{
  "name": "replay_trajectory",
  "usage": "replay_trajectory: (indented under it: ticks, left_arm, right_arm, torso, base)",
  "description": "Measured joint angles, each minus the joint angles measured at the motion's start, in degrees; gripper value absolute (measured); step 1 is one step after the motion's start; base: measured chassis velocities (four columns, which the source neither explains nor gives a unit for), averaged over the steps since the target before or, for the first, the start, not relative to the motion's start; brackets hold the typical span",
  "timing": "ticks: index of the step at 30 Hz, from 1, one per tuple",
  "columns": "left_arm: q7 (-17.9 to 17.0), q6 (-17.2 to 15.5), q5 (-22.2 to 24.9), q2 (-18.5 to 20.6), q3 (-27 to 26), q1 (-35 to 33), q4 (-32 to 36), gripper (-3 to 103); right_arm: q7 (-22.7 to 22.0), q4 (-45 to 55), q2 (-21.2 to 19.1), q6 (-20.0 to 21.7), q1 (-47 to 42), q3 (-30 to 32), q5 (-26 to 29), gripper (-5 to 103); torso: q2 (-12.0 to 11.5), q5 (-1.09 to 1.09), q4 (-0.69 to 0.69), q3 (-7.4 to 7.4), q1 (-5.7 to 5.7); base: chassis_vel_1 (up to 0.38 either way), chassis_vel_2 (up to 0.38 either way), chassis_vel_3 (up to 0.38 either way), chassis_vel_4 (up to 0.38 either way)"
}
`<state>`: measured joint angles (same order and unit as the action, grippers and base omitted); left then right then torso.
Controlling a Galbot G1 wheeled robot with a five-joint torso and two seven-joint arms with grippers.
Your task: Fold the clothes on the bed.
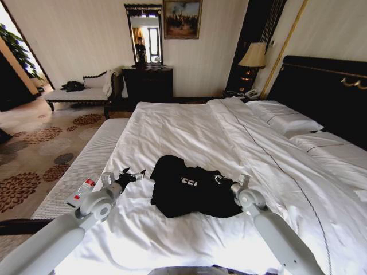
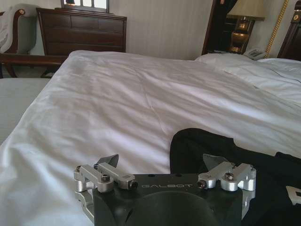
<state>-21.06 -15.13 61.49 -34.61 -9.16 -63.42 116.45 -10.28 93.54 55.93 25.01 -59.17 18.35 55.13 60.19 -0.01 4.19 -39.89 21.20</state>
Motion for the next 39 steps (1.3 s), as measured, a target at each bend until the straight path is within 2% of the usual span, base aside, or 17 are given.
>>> replay_trajectory:
  ticks: [1, 2, 4, 8, 10, 14, 16, 20, 21, 25, 28, 30, 31, 34, 37, 38, 39]
  left_arm:
    - [0.0, 0.0, 0.0, -0.02, -0.02, -0.1, 0.06, 100]
    - [0.0, 0.01, -0.02, -0.12, -0.03, -0.39, 0.21, 100]
    - [0.0, 0.02, -0.07, -0.18, -0.03, -0.58, 0.34, 100]
    - [-0.06, 0.02, -0.27, -0.27, -0.03, -1.12, 0.71, 100]
    - [-0.09, 0.02, -0.33, -0.27, -0.04, -1.15, 0.71, 100]
    - [-0.11, 0.02, -0.55, -0.38, -0.08, -1.36, 0.66, 100]
    - [-0.11, 0.03, -0.56, -0.43, -0.13, -1.42, 0.63, 100]
    - [-0.13, 0.06, -0.59, -0.89, -0.19, -1.59, 0.18, 100]
    - [-0.13, 0.06, -0.59, -0.89, -0.19, -1.59, 0.18, 100]
    - [-0.13, 0.08, -0.54, -1.16, -0.19, -1.52, -0.39, 100]
    - [-0.12, 0.09, -0.41, -1.44, -0.11, -1.18, -0.87, 100]
    - [-0.12, 0.09, -0.39, -1.47, -0.08, -1.14, -0.93, 100]
    - [-0.1, 0.09, -0.3, -1.57, -0.01, -0.95, -1.15, 100]
    - [-0.04, 0.09, -0.17, -1.67, 0.02, -0.66, -1.49, 100]
    - [0.03, 0.1, 0.11, -1.89, 0.06, -0.32, -2.04, 100]
    - [0.03, 0.1, 0.11, -1.89, 0.06, -0.32, -2.04, 100]
    - [0.05, 0.1, 0.18, -1.96, 0.09, -0.23, -2.17, 100]
  right_arm:
    - [0.08, -0.58, -0.09, -0.1, 0.24, -0.01, -0.02, 53]
    - [0.31, -1.68, -0.27, -0.31, 0.72, -0.06, -0.13, 65]
    - [0.49, -2.33, -0.38, -0.49, 1.02, -0.09, -0.25, 65]
    - [1.33, -4.17, -1.09, -0.81, 2.17, -0.42, -0.33, 86]
    - [1.47, -4.29, -1.23, -0.97, 2.42, -0.49, -0.28, 86]
    - [1.62, -3.85, -1.59, -1.05, 3.22, -1.07, 0.72, 102]
    - [1.62, -3.77, -1.59, -1.06, 3.28, -1.22, 0.79, 102]
    - [1.62, -3.52, -1.61, -1.04, 3.34, -1.75, 1.1, 83]
    - [1.62, -3.52, -1.61, -1.04, 3.34, -1.75, 1.1, 83]
    - [1.75, -3.31, -1.69, -1.07, 3.11, -1.87, 0.78, 71]
    - [1.74, -2.91, -1.73, -1.1, 2.99, -1.92, 0.56, 55]
    - [1.74, -2.86, -1.73, -1.09, 2.96, -1.92, 0.56, 55]
    - [1.71, -2.77, -1.73, -1.07, 2.89, -1.95, 0.57, 44]
    - [1.52, -2.57, -1.72, -1.02, 2.78, -2.0, 0.57, 39]
    - [1.07, -2.32, -1.68, -0.81, 2.54, -2.14, 0.58, 23]
    - [1.07, -2.32, -1.68, -0.81, 2.54, -2.14, 0.58, 23]
    - [1.03, -2.21, -1.67, -0.78, 2.44, -2.15, 0.59, 18]
  torso:
    - [0.0, 0.01, 0.0, 0.0, 0.0]
    - [0.0, 0.02, 0.0, 0.0, 0.0]
    - [0.0, 0.02, 0.0, 0.0, -0.01]
    - [0.0, 0.01, 0.0, 0.0, -0.01]
    - [0.0, 0.01, 0.0, 0.0, -0.01]
    - [0.0, 0.01, 0.01, 0.0, -0.01]
    - [0.0, 0.01, 0.0, 0.0, -0.01]
    - [0.0, 0.01, 0.0, 0.0, -0.01]
    - [0.0, 0.01, 0.0, 0.0, -0.01]
    - [0.0, 0.01, 0.0, 0.0, -0.01]
    - [0.0, 0.01, 0.0, 0.0, -0.01]
    - [0.0, 0.01, 0.0, 0.0, -0.01]
    - [0.0, 0.01, 0.0, 0.0, -0.01]
    - [0.0, 0.01, 0.0, 0.0, -0.01]
    - [0.0, 0.01, 0.0, 0.0, -0.01]
    - [0.0, 0.01, 0.0, 0.0, -0.01]
    - [0.0, 0.01, 0.0, 0.0, -0.01]
  base:
    - [0.0, 0.0, 0.0, 0.0]
    - [0.0, 0.0, 0.0, 0.0]
    - [0.0, 0.0, 0.0, 0.0]
    - [0.0, 0.0, 0.0, 0.0]
    - [0.0, 0.0, 0.0, 0.0]
    - [0.0, 0.0, 0.0, 0.0]
    - [0.0, 0.0, 0.0, 0.0]
    - [0.0, 0.0, 0.0, 0.0]
    - [0.0, 0.0, 0.0, 0.0]
    - [0.0, 0.0, 0.0, 0.0]
    - [0.0, 0.0, 0.0, 0.0]
    - [0.0, 0.0, 0.0, 0.0]
    - [0.0, 0.0, 0.0, 0.0]
    - [0.0, 0.0, 0.0, 0.0]
    - [0.0, 0.0, 0.0, 0.0]
    - [0.0, 0.0, 0.0, 0.0]
    - [0.0, 0.0, 0.0, 0.0]
